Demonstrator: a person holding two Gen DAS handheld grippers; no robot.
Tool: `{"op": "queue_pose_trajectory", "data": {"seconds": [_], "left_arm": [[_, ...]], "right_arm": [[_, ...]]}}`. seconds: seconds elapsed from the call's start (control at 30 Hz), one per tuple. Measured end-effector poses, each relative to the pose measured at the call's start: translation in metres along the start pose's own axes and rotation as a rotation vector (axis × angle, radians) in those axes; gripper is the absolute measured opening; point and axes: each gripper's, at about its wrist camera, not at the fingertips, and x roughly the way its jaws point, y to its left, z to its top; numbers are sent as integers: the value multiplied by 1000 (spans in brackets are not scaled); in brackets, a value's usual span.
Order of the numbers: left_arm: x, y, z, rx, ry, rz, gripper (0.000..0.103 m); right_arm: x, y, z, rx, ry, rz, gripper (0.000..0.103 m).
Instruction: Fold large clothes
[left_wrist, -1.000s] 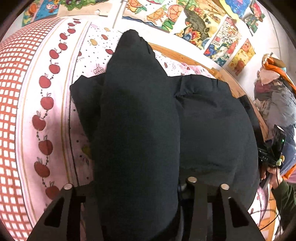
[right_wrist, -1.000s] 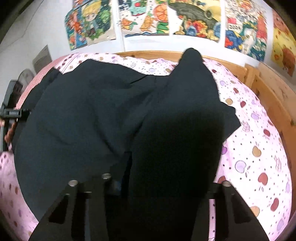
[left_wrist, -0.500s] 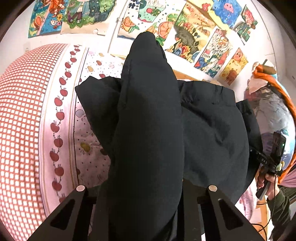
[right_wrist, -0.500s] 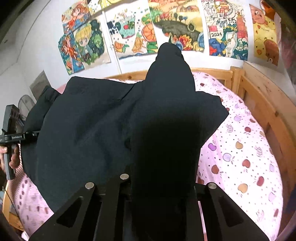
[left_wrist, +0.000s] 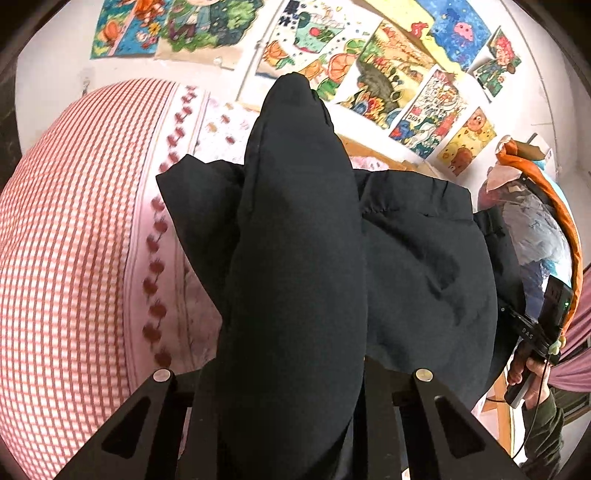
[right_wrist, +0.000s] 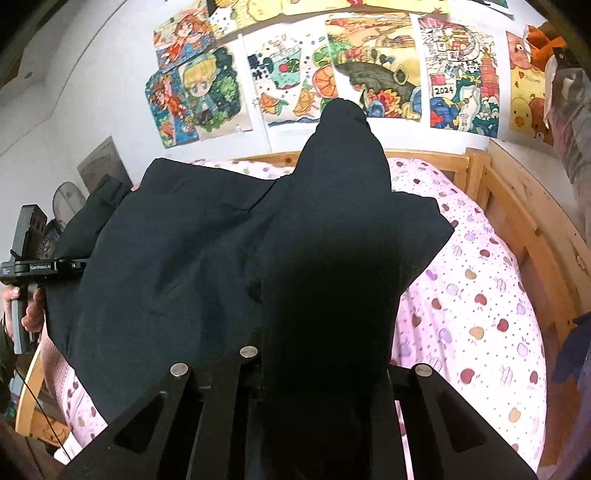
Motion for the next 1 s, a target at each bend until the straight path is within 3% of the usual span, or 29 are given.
{"op": "queue_pose_trajectory", "data": {"seconds": [0.27, 0.57, 0.7, 0.9, 1.0], "left_arm": [[27, 27, -25, -57, 62, 9, 21], [43, 15, -28, 14, 59, 94, 28], [50, 10, -28, 38, 53, 137, 36], [57, 9, -29, 36, 31, 185, 48], [57, 9, -31, 28, 9, 228, 69]], "right_arm": [[17, 9, -20, -13, 84, -42, 14], [38, 10, -25, -6, 131, -128, 22], [45, 15, -30, -20, 151, -161, 29], [49, 21, -39, -15, 141, -169, 52], [48, 24, -40, -27, 130, -185, 59]]}}
